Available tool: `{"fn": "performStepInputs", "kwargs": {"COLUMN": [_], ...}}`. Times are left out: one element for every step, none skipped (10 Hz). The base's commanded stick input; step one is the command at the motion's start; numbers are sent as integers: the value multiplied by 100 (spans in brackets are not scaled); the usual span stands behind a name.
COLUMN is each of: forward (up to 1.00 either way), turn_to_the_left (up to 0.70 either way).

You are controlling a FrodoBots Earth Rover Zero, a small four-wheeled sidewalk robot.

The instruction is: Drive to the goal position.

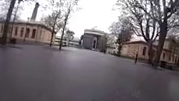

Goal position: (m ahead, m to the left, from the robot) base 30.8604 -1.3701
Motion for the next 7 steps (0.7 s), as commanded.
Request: {"fn": "performStepInputs", "kwargs": {"forward": [100,100,100,100,100,100,100], "turn_to_the_left": [0,0,0,0,0,0,0]}}
